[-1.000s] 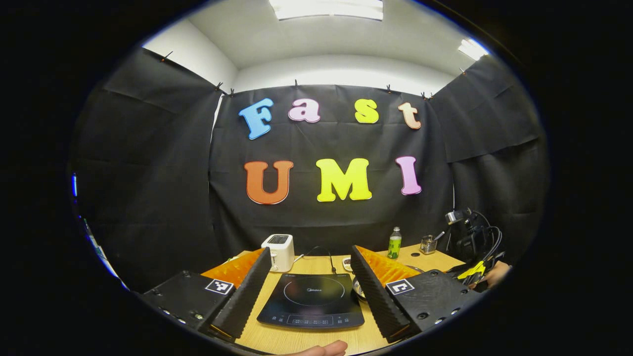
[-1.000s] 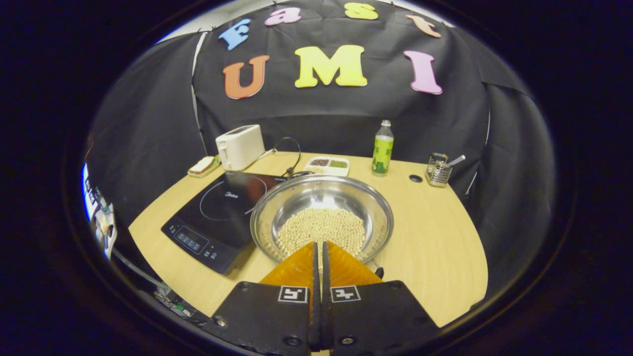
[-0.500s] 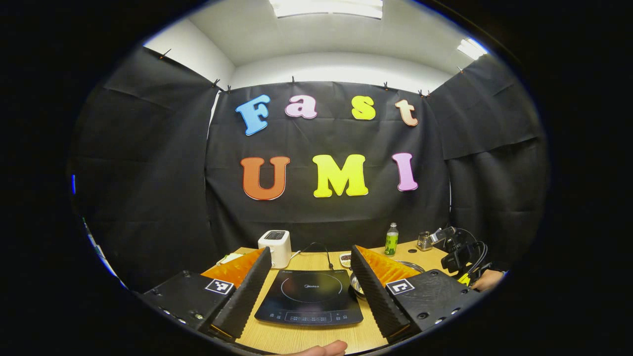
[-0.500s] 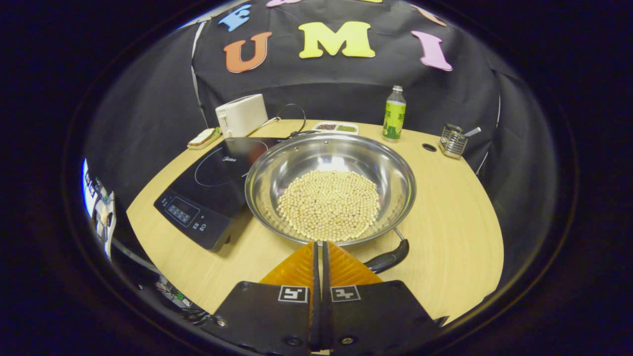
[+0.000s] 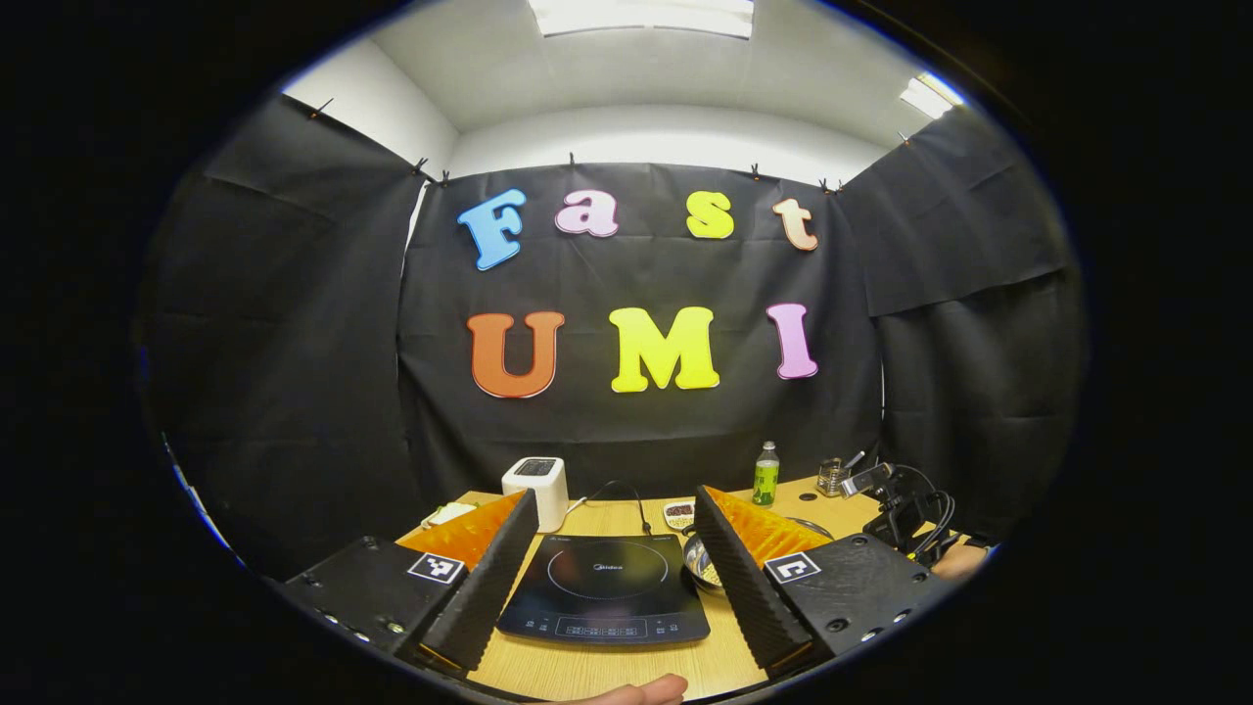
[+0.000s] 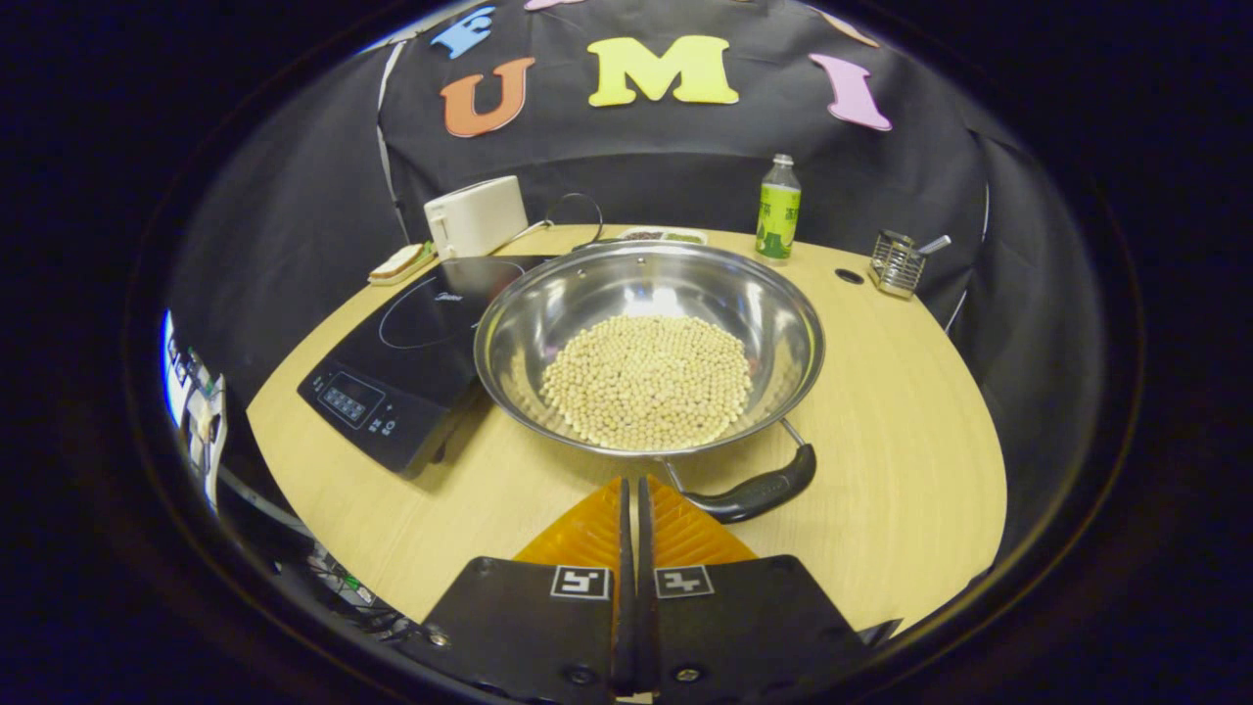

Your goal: First push the handle of the pot to place it horizontally, then grasp the pot with both hands and set it on the induction cooktop.

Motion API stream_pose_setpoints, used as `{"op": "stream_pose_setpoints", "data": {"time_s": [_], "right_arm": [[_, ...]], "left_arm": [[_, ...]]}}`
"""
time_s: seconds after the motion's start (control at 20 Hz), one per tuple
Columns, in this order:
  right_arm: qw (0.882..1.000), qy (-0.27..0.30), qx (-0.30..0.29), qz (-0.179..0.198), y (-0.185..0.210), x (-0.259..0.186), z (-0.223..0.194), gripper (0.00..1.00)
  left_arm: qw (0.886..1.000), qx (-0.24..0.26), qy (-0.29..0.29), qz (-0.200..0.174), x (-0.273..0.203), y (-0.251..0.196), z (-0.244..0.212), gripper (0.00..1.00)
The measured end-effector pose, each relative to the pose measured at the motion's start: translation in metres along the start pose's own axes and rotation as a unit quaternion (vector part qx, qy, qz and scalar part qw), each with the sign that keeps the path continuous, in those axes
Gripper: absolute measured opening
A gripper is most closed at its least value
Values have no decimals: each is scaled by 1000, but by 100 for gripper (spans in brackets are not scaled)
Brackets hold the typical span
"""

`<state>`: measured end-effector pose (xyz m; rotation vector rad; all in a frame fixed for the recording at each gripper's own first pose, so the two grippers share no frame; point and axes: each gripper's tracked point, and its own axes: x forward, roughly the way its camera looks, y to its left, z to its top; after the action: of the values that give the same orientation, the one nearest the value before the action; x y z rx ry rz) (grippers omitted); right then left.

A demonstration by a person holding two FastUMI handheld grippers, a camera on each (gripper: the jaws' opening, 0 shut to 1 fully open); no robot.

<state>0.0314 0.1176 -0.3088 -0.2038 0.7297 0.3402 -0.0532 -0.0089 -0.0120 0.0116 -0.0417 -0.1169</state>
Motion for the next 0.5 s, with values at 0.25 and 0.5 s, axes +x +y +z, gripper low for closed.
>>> {"op": "stream_pose_setpoints", "data": {"time_s": [0.25, 0.5], "right_arm": [[1000, 1, -4, -5, -5, 2, 0, 4], [1000, 2, -11, -22, -16, 2, 1, 4]], "left_arm": [[1000, -3, -3, -4, -1, -7, 3, 95], [1000, 3, -4, -8, -3, -10, 3, 95]]}}
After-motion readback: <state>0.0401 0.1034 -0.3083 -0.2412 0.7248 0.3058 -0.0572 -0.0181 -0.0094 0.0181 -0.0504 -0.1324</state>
